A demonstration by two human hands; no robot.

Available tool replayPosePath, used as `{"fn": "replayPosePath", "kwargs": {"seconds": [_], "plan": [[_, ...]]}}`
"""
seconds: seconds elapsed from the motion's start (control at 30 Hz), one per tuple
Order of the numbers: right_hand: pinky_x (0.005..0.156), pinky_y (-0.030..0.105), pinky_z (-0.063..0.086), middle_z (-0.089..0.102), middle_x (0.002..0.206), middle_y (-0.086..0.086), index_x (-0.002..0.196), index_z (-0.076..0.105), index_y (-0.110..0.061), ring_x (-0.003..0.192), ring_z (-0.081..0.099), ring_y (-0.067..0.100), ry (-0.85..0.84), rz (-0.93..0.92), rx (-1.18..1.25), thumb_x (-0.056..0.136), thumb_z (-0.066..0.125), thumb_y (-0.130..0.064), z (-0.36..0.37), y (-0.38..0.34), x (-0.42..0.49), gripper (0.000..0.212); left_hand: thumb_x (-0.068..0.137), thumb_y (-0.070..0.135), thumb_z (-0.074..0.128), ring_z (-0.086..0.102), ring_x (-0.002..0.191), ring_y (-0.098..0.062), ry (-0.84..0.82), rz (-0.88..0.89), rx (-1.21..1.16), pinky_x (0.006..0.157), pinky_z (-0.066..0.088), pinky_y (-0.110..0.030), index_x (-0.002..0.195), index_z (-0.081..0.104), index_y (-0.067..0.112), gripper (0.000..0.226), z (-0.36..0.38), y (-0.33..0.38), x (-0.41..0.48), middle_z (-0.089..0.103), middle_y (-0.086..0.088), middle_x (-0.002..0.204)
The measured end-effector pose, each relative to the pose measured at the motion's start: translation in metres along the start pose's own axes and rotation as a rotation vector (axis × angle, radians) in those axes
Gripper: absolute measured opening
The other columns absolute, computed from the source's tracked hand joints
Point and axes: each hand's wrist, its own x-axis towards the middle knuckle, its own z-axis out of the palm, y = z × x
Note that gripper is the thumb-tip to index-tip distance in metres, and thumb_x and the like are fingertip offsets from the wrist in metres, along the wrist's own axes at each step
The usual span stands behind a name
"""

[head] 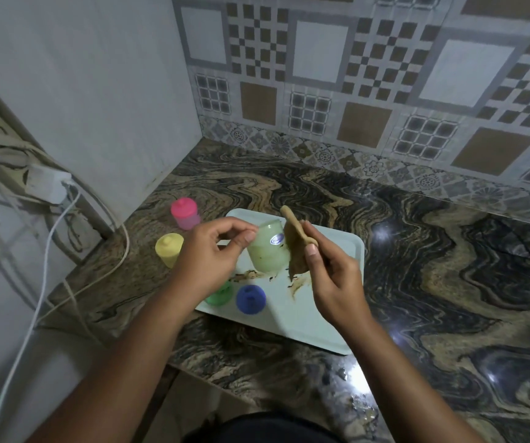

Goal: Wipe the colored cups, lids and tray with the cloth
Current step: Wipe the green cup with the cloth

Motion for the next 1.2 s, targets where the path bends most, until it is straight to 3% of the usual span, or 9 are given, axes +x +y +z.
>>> {"fn": "replayPosePath", "kwargs": {"seconds": [0.2,0.4,0.5,0.63,0.8,0.9,1.0,1.13,1.2], "plan": [[0.108,0.057,0.047,0.054,0.15,0.003,0.14,0.057,-0.017,0.139,0.05,0.023,-0.081,0.004,0.193,0.097,0.06,-0.017,0.031,-0.011,-0.016,0.043,0.088,0.022,0.072,0.069,0.081,-0.007,0.086,-0.005,-0.016,0.08,0.059,-0.035,0.09,0.077,0.027,0.007,-0.008,0.014,0.004,0.074,0.016,0.085],[0.099,0.036,0.056,0.065,0.135,-0.011,0.149,0.047,-0.023,0.111,0.066,0.009,-0.07,0.019,0.113,0.065,0.094,-0.028,0.039,-0.02,-0.013,0.096,0.081,0.033,0.076,0.073,0.084,-0.009,0.085,0.002,-0.074,0.081,0.061,-0.038,0.092,0.079,0.025,0.014,-0.018,0.029,0.007,0.077,0.013,0.087],[0.091,0.023,0.057,0.066,0.13,-0.021,0.147,0.05,-0.014,0.106,0.068,-0.002,-0.059,-0.014,0.13,0.064,0.094,-0.011,0.041,-0.022,-0.009,0.094,0.08,0.039,0.07,0.073,0.089,-0.009,0.036,0.004,-0.085,0.078,0.06,-0.029,0.1,0.078,0.026,0.026,-0.022,0.029,0.009,0.077,0.011,0.093],[0.088,0.02,0.058,0.062,0.13,-0.03,0.146,0.046,-0.02,0.111,0.065,-0.005,-0.059,-0.02,0.187,0.064,0.091,0.001,0.041,-0.026,-0.003,0.096,0.09,0.014,0.068,0.073,0.097,-0.012,-0.058,-0.046,-0.183,0.078,0.062,-0.038,0.112,0.074,0.021,0.024,-0.026,0.023,0.015,0.076,0.009,0.106],[0.083,0.024,0.061,0.05,0.152,0.007,0.153,0.038,-0.011,0.097,0.073,0.005,-0.145,-0.108,0.205,0.074,0.082,0.012,0.041,-0.02,0.002,0.093,0.09,0.008,0.067,0.072,0.102,-0.019,-0.135,-0.048,-0.252,0.084,0.059,-0.039,0.091,0.076,0.024,0.019,-0.029,0.022,0.023,0.077,0.002,0.104],[0.077,0.016,0.059,0.07,0.13,-0.001,0.146,0.042,-0.002,0.083,0.072,-0.002,-0.111,-0.169,0.125,0.069,0.084,0.013,0.043,-0.011,0.004,0.089,0.089,0.004,0.067,0.07,0.081,-0.008,-0.134,-0.086,-0.224,0.07,0.058,-0.026,0.084,0.071,0.021,0.019,-0.029,0.024,0.026,0.075,0.01,0.083],[0.08,0.014,0.056,0.073,0.114,0.018,0.141,0.047,0.01,0.091,0.059,-0.001,-0.073,-0.251,0.002,0.064,0.092,-0.005,0.046,-0.013,0.004,0.09,0.086,0.014,0.074,0.066,0.071,-0.005,-0.092,-0.004,-0.06,0.067,0.055,-0.027,0.079,0.072,0.029,0.016,-0.025,0.027,0.028,0.071,0.01,0.073],[0.075,0.023,0.061,0.056,0.141,-0.018,0.144,0.045,0.006,0.082,0.058,-0.012,-0.02,-0.266,0.102,0.063,0.092,-0.001,0.045,-0.007,0.004,0.093,0.083,0.03,0.076,0.071,0.081,-0.007,-0.047,0.047,-0.072,0.076,0.058,-0.028,0.084,0.076,0.028,0.003,-0.021,0.042,0.024,0.076,0.011,0.083],[0.072,0.027,0.063,0.059,0.134,-0.029,0.146,0.045,0.0,0.074,0.061,-0.008,0.01,-0.226,0.176,0.065,0.09,0.002,0.044,-0.009,0.005,0.093,0.083,0.036,0.071,0.073,0.09,-0.014,-0.098,0.006,-0.161,0.078,0.059,-0.032,0.095,0.077,0.022,0.02,-0.026,0.044,0.024,0.077,0.005,0.093]]}}
